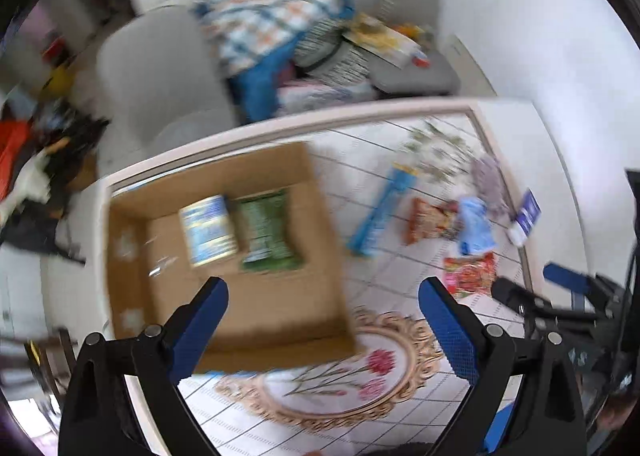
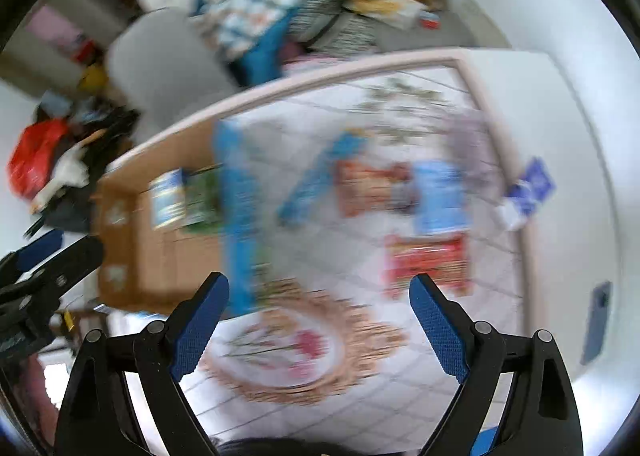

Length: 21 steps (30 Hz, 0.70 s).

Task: Organize soft objects
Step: 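Grasp the red snack bag with the left tool while the right tool grasps the light-blue pack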

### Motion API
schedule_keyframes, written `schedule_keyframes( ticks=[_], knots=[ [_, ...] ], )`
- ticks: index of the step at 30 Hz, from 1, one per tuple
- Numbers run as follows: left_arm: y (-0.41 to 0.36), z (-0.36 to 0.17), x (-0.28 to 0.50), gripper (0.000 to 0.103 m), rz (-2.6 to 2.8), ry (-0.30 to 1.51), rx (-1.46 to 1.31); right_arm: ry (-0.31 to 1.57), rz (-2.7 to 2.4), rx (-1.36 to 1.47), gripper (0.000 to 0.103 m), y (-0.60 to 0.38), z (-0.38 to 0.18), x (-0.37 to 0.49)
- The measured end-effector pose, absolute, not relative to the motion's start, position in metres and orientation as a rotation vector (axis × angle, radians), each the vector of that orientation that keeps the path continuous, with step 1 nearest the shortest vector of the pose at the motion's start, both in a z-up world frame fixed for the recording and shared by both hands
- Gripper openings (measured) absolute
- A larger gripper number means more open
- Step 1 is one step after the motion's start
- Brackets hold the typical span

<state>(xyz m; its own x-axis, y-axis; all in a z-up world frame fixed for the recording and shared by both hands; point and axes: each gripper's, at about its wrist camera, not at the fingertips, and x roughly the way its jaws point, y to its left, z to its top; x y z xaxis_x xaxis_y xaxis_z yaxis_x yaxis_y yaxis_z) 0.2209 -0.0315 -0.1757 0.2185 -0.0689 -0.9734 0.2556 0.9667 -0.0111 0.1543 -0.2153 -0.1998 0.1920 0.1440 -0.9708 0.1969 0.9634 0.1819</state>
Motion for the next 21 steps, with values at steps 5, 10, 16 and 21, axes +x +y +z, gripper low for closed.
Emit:
schedule_keyframes(
  ticks=[5,10,16,21],
  knots=[
    [-0.101,-0.238,0.249,0.098,-0.255,1.397,0.336,1.503,-0.116,0.344,0.094,-0.298,-0.275,0.185],
    [-0.145,-0.297,0.267,0.098,-0.274,1.462,0.472,1.611,-0.138,0.374,0.093,-0.333,-0.346,0.212],
    [-0.167,-0.323,0.259,0.098,-0.312,1.478,0.56,1.679,-0.119,0.374,0.084,-0.345,-0.395,0.236],
    [-0.188,-0.329,0.247,0.098,-0.4,1.493,0.589,1.674,-0.109,0.361,0.05,-0.359,-0.397,0.229]
  ],
)
